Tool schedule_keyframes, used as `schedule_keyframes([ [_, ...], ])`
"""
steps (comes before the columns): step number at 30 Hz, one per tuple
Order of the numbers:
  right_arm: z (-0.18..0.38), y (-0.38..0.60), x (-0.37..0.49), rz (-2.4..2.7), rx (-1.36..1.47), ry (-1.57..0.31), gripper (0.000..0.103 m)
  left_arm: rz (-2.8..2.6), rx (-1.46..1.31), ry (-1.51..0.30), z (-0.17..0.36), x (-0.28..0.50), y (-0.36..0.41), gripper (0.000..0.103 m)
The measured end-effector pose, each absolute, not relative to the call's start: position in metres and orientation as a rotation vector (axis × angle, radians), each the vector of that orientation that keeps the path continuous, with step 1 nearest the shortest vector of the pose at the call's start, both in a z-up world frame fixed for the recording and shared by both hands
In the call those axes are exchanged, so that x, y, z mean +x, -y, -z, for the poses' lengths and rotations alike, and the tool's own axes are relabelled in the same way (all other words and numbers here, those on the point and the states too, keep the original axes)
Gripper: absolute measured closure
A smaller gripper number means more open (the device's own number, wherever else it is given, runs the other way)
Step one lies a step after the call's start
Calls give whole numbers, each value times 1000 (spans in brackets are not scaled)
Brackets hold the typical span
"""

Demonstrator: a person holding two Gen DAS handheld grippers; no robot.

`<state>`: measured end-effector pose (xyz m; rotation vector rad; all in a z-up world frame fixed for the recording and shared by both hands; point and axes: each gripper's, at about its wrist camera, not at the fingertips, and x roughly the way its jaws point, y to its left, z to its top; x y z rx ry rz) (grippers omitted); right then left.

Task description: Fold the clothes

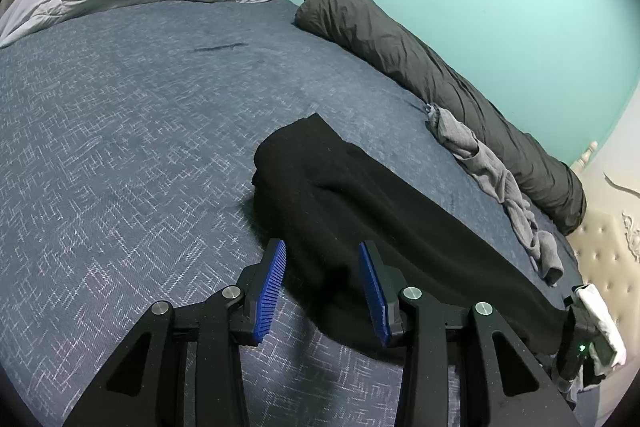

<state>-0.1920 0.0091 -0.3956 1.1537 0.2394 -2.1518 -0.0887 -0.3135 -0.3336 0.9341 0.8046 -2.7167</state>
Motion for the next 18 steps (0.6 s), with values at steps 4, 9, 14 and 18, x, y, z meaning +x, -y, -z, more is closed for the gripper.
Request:
schedule_keyframes([
  [4, 384, -21, -187, 2112, 1138, -225, 98, 2719, 945, -807, 335, -90, 313, 61],
  [9, 360, -26, -168, 2023, 1122, -270, 99, 2706, 985, -803, 340, -93, 311, 61],
  [14, 378, -30, -146, 1962, 1202, -277, 99, 2693, 1005, -797, 344, -95, 310, 60],
  [18, 394, -31, -138, 1951, 1224, -241, 100, 2689, 1018, -779, 345, -96, 308, 60],
])
